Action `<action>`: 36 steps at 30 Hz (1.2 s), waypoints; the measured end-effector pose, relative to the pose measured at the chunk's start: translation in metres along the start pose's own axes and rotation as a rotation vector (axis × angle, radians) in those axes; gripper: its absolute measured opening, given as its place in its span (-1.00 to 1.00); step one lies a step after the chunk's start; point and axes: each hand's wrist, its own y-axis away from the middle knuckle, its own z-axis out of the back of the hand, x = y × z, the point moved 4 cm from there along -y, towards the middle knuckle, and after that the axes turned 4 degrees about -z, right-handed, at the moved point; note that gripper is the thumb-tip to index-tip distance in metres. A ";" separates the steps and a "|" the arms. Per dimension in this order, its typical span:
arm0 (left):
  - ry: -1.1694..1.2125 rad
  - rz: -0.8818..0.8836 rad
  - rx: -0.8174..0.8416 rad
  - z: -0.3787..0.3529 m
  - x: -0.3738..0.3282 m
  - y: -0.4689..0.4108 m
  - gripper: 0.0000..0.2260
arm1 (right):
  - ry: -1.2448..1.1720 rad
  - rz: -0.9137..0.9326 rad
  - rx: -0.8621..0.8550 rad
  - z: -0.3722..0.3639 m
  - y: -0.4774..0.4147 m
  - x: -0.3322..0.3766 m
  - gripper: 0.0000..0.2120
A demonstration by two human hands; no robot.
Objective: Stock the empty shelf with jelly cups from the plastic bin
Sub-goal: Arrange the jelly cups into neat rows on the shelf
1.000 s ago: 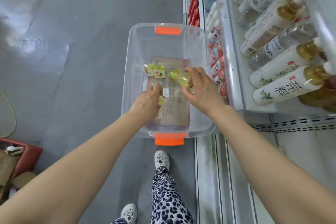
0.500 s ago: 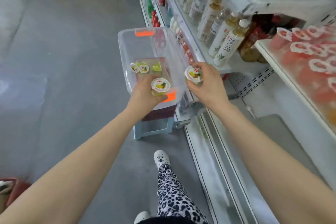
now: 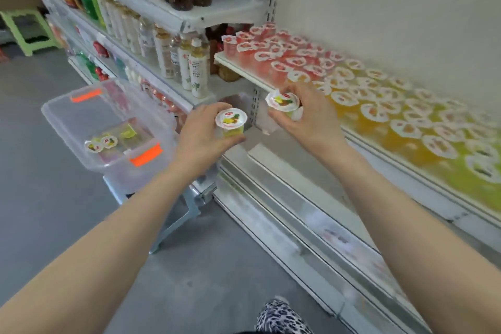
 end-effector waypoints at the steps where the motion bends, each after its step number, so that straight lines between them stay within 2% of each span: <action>1: -0.007 -0.053 0.021 -0.009 -0.018 -0.005 -0.43 | 0.028 -0.007 -0.041 0.021 0.006 -0.008 -0.65; 4: -0.006 -0.177 0.051 -0.035 -0.073 -0.015 -0.42 | 0.101 -0.043 -0.142 0.079 0.027 -0.031 -0.65; 10: 0.041 -0.318 0.048 -0.094 -0.180 -0.015 -0.42 | 0.175 -0.112 -0.270 0.194 0.076 -0.085 -0.65; 18: 0.168 -0.430 0.062 -0.180 -0.327 0.004 -0.39 | 0.342 -0.199 -0.335 0.341 0.161 -0.162 -0.65; 20: 0.190 -0.436 0.081 -0.200 -0.360 0.014 -0.43 | 0.360 -0.231 -0.362 0.375 0.184 -0.181 -0.66; 23: 0.231 -0.449 0.113 -0.229 -0.403 0.028 -0.48 | 0.378 -0.314 -0.411 0.424 0.218 -0.210 -0.67; 26: 0.264 -0.457 0.167 -0.257 -0.441 0.041 -0.42 | 0.393 -0.457 -0.454 0.468 0.254 -0.247 -0.66; 29: 0.263 -0.449 0.197 -0.280 -0.468 0.052 -0.37 | 0.382 -0.654 -0.462 0.498 0.289 -0.292 -0.65; 32: 0.253 -0.461 0.230 -0.297 -0.485 0.061 -0.39 | 0.345 -0.822 -0.406 0.507 0.319 -0.334 -0.63; 36: 0.198 -0.472 0.234 -0.311 -0.496 0.065 -0.40 | 0.282 -0.892 -0.305 0.495 0.337 -0.375 -0.62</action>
